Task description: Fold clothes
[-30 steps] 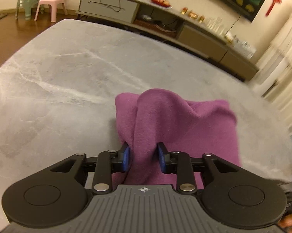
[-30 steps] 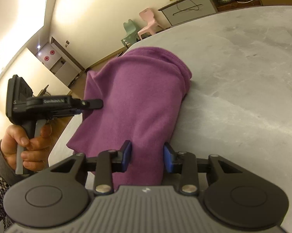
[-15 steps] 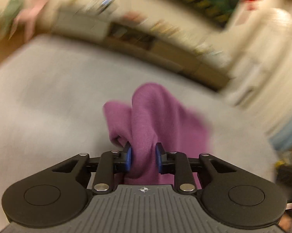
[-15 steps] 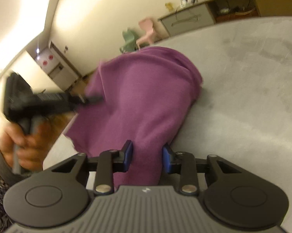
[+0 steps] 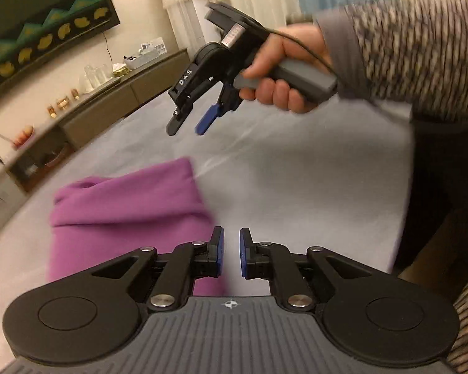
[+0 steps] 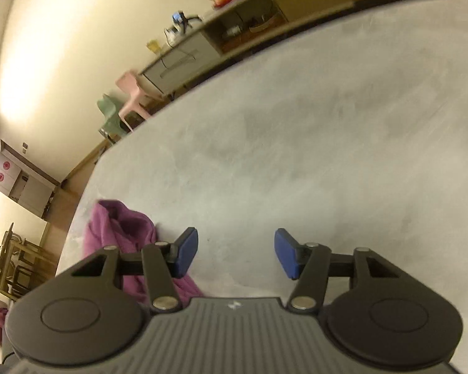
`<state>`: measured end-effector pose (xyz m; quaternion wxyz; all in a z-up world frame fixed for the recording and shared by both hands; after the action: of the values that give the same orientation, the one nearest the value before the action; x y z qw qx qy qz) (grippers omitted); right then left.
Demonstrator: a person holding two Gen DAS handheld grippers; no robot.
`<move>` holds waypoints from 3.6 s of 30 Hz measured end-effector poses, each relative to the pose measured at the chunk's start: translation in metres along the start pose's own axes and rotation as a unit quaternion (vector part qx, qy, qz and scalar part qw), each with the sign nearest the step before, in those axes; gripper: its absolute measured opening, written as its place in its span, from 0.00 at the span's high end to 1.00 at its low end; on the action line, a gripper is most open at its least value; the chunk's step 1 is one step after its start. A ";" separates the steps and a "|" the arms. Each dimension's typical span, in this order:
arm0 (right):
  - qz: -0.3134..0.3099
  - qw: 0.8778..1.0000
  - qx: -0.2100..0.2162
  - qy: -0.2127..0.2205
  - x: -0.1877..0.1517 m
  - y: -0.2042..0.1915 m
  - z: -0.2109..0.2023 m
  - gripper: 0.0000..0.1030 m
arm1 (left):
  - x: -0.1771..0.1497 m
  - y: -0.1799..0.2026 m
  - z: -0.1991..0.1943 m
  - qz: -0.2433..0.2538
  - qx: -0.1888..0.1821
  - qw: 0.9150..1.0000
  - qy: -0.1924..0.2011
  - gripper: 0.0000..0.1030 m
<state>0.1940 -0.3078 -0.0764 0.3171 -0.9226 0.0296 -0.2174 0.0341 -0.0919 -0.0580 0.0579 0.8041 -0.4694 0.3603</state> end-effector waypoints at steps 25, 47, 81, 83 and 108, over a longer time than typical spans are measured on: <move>-0.294 0.918 -0.263 -0.036 0.086 -0.162 0.133 1.00 | -0.077 -0.158 0.046 -0.208 0.153 0.965 -0.050 0.75; -0.276 0.946 -0.165 -0.034 0.076 -0.167 0.083 0.75 | -0.067 -0.144 0.029 -0.158 0.136 0.978 -0.014 0.81; -0.172 0.985 0.010 0.028 0.008 -0.193 0.056 0.89 | -0.079 -0.193 0.000 -0.419 0.131 0.898 0.000 0.55; -0.164 0.986 -0.013 0.018 0.010 -0.177 0.065 0.89 | -0.082 -0.188 0.006 -0.419 0.129 0.899 -0.003 0.55; -0.122 0.992 -0.039 0.014 0.028 -0.147 0.113 0.58 | -0.069 -0.172 0.061 -0.296 0.103 0.949 -0.022 0.53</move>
<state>0.2544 -0.1315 -0.0573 0.2519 -0.9279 -0.0701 -0.2656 0.1825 0.0253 -0.1045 0.0688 0.9161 -0.1716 0.3558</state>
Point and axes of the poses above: each gripper's, at about its wrist camera, not at the fingertips, and z roughly the way its jaws point, y to its right, x to its top, the point moved 8 cm from there along z, roughly the way its jaws point, and after that the axes turned 10 degrees about -y, right-handed, at the moved point
